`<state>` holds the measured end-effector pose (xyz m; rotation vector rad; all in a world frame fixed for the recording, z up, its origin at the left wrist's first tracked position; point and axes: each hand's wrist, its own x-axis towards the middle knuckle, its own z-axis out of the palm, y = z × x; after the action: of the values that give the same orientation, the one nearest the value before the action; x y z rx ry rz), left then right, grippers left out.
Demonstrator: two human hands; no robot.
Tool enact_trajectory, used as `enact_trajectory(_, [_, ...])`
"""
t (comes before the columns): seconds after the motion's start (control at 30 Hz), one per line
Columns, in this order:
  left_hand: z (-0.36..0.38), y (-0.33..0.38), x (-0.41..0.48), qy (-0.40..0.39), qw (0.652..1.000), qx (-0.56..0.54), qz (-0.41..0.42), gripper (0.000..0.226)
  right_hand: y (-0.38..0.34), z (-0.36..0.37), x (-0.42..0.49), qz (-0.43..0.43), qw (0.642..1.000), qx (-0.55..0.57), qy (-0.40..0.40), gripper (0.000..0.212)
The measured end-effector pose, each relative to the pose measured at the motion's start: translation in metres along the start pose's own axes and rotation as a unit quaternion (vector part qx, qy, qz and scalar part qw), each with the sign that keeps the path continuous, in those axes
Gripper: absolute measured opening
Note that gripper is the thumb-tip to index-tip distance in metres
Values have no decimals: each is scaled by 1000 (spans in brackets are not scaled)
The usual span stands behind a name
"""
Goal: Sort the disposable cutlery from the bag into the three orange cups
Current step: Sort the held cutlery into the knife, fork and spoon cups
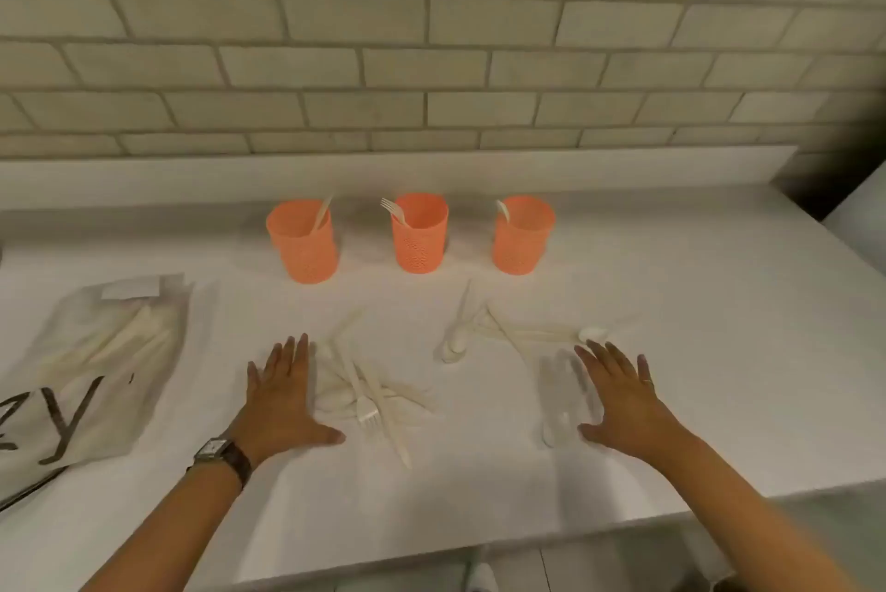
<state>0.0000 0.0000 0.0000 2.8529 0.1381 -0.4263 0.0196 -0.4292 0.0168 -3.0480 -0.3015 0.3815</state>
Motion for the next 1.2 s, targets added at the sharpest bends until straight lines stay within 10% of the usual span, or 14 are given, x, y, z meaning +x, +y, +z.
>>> enact_trajectory(0.27, [-18,22,27,-104,992,4,71,138,-7,-14,89,-193,979,-38,-47,119])
enact_trajectory(0.43, [-19,42,35,-116,985,-1,126,127,-33,-15,113,-154,986,44,-46,111])
enact_trajectory(0.73, [-24,48,58,-83,947,136,279,78,-52,18,107,-81,988,102,87,31])
enact_trajectory(1.2, [4,28,62,-32,893,230,386,67,-68,32,94,-115,979,-47,162,46])
